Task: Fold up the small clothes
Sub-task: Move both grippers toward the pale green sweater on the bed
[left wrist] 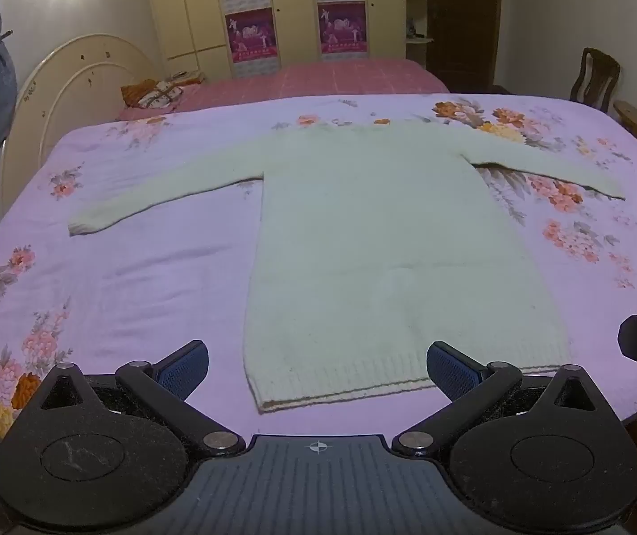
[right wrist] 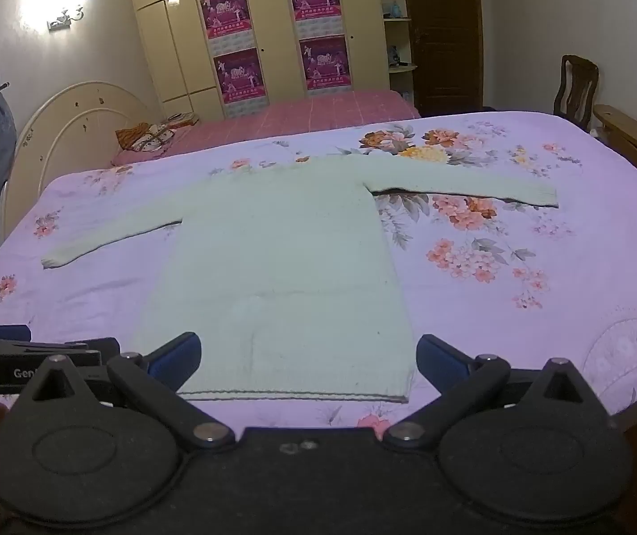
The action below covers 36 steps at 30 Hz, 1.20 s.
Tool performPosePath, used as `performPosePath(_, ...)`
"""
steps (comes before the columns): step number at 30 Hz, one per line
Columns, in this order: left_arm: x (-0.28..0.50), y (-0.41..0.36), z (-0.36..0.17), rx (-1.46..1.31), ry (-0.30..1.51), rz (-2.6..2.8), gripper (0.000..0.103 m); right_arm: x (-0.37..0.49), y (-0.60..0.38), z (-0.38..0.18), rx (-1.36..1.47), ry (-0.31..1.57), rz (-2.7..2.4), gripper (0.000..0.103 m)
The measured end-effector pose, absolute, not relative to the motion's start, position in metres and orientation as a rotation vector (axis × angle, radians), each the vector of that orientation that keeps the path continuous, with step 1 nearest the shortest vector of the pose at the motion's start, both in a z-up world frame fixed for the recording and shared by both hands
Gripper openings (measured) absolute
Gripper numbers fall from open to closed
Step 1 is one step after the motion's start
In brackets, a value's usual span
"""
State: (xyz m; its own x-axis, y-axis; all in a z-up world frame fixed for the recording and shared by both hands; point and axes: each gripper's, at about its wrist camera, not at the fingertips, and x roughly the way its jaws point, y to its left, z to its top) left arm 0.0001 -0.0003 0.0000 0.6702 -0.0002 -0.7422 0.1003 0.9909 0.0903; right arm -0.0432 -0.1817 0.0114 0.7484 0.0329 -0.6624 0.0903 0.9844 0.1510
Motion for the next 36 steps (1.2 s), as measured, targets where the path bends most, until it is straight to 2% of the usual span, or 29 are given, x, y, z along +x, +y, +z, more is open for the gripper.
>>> performPosePath(36,0.022,0.001,-0.009,0.141,0.844,-0.055,0.103,-0.019,-0.174,0.007,0.159,0.758,-0.046,0.102)
